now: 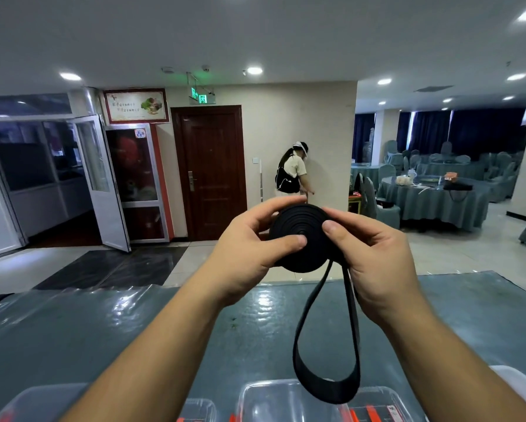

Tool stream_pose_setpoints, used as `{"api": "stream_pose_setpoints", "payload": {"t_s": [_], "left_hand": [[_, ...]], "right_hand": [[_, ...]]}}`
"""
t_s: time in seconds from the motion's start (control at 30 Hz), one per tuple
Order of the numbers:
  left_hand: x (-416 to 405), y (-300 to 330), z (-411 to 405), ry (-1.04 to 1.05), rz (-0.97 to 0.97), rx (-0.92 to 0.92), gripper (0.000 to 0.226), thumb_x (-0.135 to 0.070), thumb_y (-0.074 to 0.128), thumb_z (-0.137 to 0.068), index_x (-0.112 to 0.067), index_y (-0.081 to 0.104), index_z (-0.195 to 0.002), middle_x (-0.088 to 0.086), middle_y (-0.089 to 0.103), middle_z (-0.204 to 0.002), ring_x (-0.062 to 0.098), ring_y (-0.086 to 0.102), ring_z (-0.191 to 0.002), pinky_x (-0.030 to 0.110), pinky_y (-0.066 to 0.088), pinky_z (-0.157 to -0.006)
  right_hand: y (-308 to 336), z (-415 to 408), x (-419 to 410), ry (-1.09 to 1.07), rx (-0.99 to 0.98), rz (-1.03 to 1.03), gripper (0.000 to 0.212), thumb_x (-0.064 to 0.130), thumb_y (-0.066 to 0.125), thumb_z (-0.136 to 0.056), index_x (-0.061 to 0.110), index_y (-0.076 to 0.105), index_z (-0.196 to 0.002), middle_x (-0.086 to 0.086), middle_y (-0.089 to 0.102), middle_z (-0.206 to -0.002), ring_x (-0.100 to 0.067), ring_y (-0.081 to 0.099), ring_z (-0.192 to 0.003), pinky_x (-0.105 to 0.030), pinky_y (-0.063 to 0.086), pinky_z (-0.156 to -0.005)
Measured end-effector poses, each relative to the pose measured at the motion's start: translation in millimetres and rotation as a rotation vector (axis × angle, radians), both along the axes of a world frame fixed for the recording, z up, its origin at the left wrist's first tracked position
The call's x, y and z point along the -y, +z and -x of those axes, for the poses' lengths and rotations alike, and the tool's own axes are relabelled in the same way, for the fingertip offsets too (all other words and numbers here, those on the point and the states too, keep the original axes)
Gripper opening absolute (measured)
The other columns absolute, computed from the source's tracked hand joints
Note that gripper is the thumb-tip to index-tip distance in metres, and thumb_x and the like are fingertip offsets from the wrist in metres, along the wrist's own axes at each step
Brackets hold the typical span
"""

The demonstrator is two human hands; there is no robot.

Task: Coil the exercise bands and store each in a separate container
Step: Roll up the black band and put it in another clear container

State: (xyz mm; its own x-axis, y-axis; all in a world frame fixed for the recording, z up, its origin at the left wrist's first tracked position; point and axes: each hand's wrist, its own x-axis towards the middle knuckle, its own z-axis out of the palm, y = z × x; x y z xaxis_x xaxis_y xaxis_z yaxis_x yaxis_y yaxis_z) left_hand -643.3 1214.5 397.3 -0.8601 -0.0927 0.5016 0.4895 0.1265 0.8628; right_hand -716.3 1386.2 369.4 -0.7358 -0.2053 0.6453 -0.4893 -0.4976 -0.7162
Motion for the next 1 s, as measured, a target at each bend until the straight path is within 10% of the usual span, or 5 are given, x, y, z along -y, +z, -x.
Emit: {"api": "stream_pose_setpoints", "payload": {"t_s": [0.17,0.37,0.57,1.0], "left_hand": [[-5.7,-2.9,3.8,0.056,-0.107,-0.072,0.048,-0.012,0.082,-0.077,-0.034,0.073,-0.118,0.008,0.074,-0.115,0.034,0.072,-0.109,0.050,0.062,-0.087],[0.7,4.6,0.7,-0.013,-0.015,0.009,0.042,-0.009,0.079,-0.086,-0.031,0.074,-0.122,0.003,0.078,-0.109,0.015,0.075,-0.098,0.027,0.059,-0.079],[-8.5,-1.0,5.1,-0.011,-0.254,-0.082,0.036,-0.002,0.077,-0.084,-0.022,0.071,-0.114,0.007,0.078,-0.103,0.023,0.076,-0.096,0.039,0.062,-0.077],[-6.5,-6.2,4.6,0.052,-0.127,-0.020,0.038,0.001,0.080,-0.085,-0.018,0.067,-0.115,0.002,0.078,-0.091,0.021,0.076,-0.084,0.034,0.063,-0.070]], "right_hand": [[-0.9,1.9,1.3,0.022,0.012,0.037,0.026,0.018,0.077,-0.089,0.022,0.081,-0.114,-0.008,0.081,-0.110,-0.027,0.077,-0.106,-0.034,0.062,-0.089],[-1.0,8.1,-5.4,-0.035,-0.023,-0.082,0.023,0.008,0.075,-0.092,0.019,0.081,-0.112,-0.005,0.082,-0.107,-0.025,0.078,-0.103,-0.040,0.063,-0.091],[2.6,3.1,-5.5,0.031,-0.001,0.021,0.029,0.021,0.077,-0.085,0.015,0.080,-0.113,-0.009,0.082,-0.105,-0.026,0.079,-0.100,-0.032,0.064,-0.083],[-2.9,9.2,-3.9,0.049,-0.011,-0.076,0.034,0.025,0.079,-0.082,0.023,0.080,-0.116,-0.005,0.081,-0.110,-0.024,0.078,-0.105,-0.034,0.063,-0.086]]}}
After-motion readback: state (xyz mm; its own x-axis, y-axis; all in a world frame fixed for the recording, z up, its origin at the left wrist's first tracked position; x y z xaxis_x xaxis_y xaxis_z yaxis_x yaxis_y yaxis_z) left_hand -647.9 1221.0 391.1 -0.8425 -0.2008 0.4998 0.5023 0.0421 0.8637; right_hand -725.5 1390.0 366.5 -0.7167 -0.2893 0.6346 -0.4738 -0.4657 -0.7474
